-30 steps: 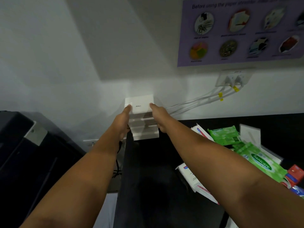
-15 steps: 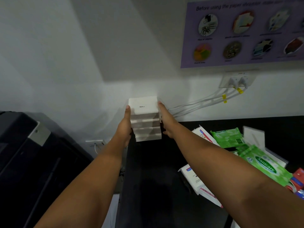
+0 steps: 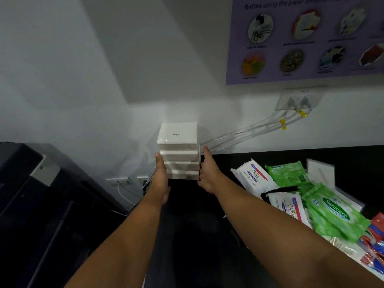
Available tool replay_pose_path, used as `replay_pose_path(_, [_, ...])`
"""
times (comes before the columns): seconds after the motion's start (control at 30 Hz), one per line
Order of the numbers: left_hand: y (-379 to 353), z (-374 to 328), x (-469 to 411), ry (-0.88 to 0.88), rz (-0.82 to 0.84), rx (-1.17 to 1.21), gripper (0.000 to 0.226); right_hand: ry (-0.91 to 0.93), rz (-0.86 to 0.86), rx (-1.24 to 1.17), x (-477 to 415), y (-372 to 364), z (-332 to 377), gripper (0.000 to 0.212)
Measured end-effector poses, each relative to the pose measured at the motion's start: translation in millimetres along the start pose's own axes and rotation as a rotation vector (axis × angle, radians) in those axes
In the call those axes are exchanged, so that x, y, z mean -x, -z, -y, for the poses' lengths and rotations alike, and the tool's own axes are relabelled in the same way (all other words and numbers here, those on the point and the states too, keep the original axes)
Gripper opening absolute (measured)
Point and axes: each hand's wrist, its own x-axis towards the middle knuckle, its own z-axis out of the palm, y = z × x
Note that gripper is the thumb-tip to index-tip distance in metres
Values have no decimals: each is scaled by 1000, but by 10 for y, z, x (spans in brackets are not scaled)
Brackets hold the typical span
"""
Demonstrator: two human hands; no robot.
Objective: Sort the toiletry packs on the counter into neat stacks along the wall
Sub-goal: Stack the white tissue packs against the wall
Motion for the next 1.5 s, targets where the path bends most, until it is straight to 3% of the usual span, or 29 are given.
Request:
replay_pose_path(0.2, [-8, 17, 135, -44, 1, -56, 55, -29, -5, 50, -121, -47, -258, 87])
replay_pose_path(0.3, [49, 73, 90, -68, -4, -58, 61, -48, 30, 70, 112, -140, -343, 88])
replay_pose_path(0.53, [22, 75, 89, -86, -22, 58, 72, 31, -15, 60, 296, -34, -416, 60])
replay_pose_path(0.7, [-29, 195, 167, -67, -62, 191, 78, 89, -199, 55, 13, 153, 7, 84])
replay_pose_path(0.83, [-138, 265, 219, -29, -62, 272, 74, 1, -13, 112, -201, 203, 167, 130])
replay_pose_path(0.9, [-191, 222, 226, -34, -39, 285, 72, -66, 72, 162, -194, 191, 170, 138])
replay_pose_path(1.0, [-223, 149, 168, -54, 39, 289, 72, -126, 94, 203, -4, 130, 162, 124])
replay_pose_path(1.2, [-131, -17, 23, -73, 40, 136, 69, -67, 115, 186, 160, 8, -27, 71])
replay_pose_path(1.5, [-13, -295, -196, -72, 124, 70, 60, 8, 117, 105, 22, -208, -175, 71])
